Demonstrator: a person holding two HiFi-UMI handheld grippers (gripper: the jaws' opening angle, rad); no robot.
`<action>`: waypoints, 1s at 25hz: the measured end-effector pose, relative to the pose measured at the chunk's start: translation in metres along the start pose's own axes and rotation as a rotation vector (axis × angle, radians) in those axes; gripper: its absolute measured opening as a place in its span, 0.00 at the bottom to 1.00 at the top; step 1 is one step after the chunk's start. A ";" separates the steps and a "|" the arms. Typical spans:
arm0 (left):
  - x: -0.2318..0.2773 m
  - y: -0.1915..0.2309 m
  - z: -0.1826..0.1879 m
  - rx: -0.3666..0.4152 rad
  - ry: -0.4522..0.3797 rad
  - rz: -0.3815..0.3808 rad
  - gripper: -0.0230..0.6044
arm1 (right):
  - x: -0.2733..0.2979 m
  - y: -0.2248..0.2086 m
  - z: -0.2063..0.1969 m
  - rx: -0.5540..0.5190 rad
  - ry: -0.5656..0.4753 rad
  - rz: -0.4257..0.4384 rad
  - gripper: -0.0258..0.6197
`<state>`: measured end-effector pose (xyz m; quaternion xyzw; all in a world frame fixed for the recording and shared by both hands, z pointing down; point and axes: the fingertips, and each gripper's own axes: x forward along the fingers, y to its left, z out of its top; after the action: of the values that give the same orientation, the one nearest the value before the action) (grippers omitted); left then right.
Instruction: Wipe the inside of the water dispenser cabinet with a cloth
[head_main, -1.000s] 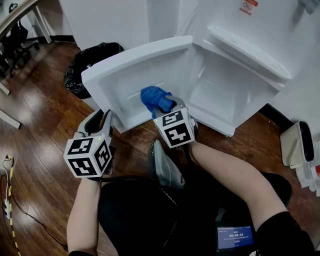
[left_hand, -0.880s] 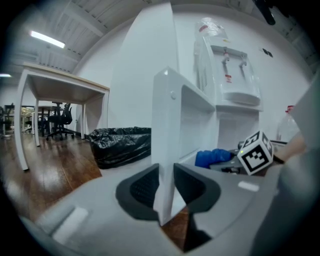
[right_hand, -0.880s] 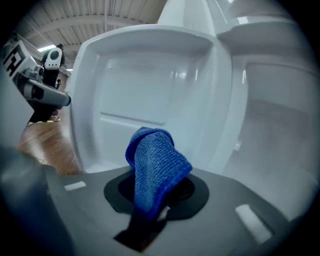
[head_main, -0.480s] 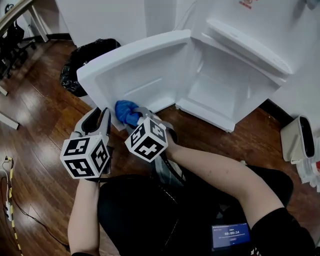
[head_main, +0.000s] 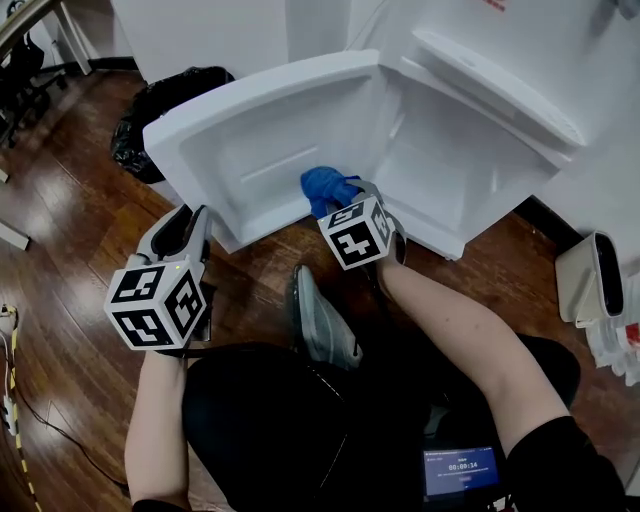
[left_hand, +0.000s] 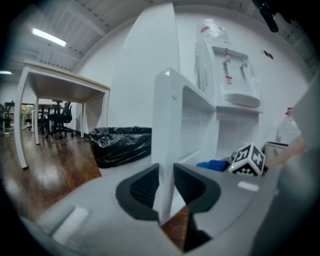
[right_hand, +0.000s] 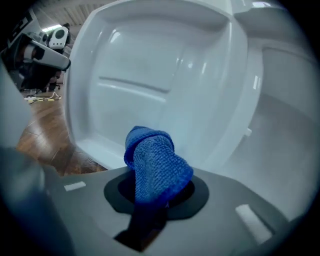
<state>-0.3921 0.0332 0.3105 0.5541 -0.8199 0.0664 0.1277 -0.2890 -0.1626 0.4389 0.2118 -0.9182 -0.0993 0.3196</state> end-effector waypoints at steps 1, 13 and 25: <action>0.000 0.000 0.001 0.003 0.001 0.000 0.18 | 0.000 0.001 -0.003 0.004 0.010 -0.002 0.18; 0.004 -0.002 -0.001 0.004 -0.005 0.010 0.19 | -0.015 0.172 0.034 -0.296 -0.028 0.491 0.18; -0.099 0.045 0.090 -0.261 -0.577 0.085 0.19 | -0.225 0.086 0.231 -0.395 -0.748 0.057 0.18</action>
<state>-0.4106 0.1157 0.1980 0.4942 -0.8464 -0.1937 -0.0430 -0.3032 0.0264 0.1640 0.0701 -0.9398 -0.3346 0.0016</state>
